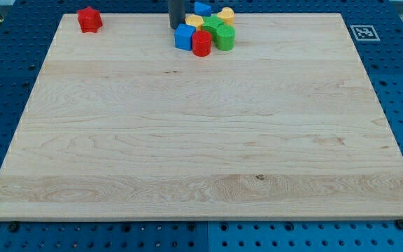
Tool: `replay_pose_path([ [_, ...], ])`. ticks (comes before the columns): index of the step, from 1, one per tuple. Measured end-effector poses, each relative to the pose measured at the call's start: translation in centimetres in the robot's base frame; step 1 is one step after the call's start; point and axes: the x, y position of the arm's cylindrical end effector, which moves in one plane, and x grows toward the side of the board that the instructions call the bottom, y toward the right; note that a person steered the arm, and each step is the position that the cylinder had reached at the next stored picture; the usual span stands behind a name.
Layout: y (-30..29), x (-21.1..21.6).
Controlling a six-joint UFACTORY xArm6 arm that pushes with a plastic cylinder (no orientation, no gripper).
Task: Slide the blue triangle to the top right
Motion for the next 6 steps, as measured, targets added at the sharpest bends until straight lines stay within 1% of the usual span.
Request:
replay_pose_path([
  [1,1.6,2.4],
  [2,1.7,2.4],
  [4,-2.7,-4.5],
  [6,-1.7,-4.4],
])
